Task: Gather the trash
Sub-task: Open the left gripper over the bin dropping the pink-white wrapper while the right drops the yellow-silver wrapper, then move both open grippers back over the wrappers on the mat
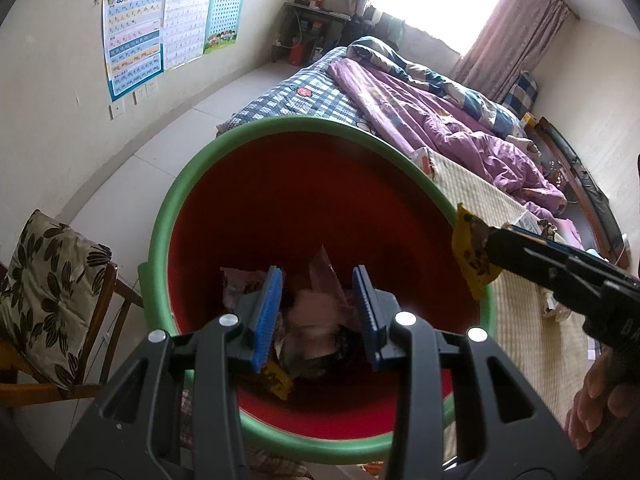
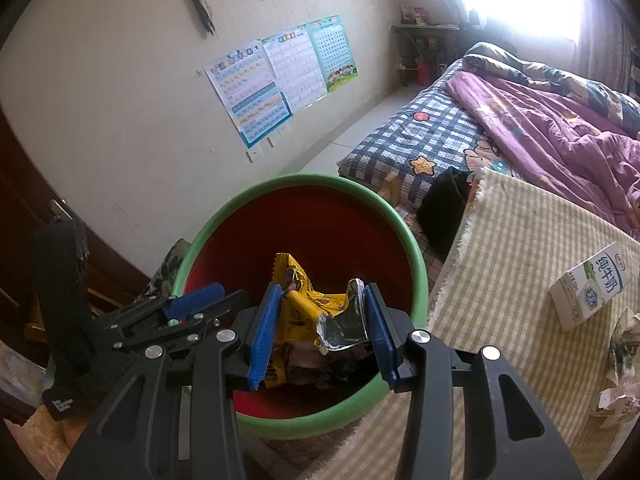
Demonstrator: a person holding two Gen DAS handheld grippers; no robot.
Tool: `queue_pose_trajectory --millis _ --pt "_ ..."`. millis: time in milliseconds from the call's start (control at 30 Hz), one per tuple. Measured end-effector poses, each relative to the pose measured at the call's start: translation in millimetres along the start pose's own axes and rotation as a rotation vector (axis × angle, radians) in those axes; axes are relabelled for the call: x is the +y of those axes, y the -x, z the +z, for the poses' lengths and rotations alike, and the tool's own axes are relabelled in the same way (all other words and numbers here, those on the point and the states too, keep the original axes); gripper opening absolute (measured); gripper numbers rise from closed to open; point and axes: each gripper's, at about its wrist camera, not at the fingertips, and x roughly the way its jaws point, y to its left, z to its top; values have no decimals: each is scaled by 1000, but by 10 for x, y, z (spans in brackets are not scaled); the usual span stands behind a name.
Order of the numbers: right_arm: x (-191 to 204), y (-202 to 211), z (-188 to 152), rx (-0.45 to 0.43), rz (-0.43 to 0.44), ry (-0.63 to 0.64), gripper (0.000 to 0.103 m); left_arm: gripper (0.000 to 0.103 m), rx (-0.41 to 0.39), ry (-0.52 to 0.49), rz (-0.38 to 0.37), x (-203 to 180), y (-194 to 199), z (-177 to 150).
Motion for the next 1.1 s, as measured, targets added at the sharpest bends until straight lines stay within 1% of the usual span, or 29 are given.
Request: queue_pose_trajectory --millis 67,133,167,200,267,400,467,567,633,733,933,1100 --pt "6 12 11 -10 1 -10 60 36 -2 2 1 8 4 -4" --pt "-6 36 22 -23 9 -22 61 45 -3 5 2 12 9 -8" --pt "-9 40 33 -25 10 -24 64 53 -8 9 4 21 17 -12" --pt "-18 50 35 -28 9 -29 68 57 -15 15 8 26 30 -17" --pt "-35 76 40 -35 9 -45 71 58 -18 21 10 38 35 -21" --pt "-86 176 47 -55 16 -71 72 60 -20 24 19 22 44 -22" --pt "-129 248 44 -66 7 -72 72 60 -21 22 18 28 43 -19" --pt "-276 385 -14 -84 -27 -86 73 62 -28 8 21 -25 59 -23" --pt "-442 467 -75 -91 -53 -115 74 62 -36 -5 25 -79 79 -27" --pt "-743 595 -222 -93 -116 -169 75 63 -39 -15 25 -176 89 -35" --pt "-1381 892 -603 -102 -219 -293 75 64 -50 -38 30 -400 115 -75" --pt "-1932 1222 -935 -117 -297 -406 75 65 -68 -66 37 -662 162 -146"
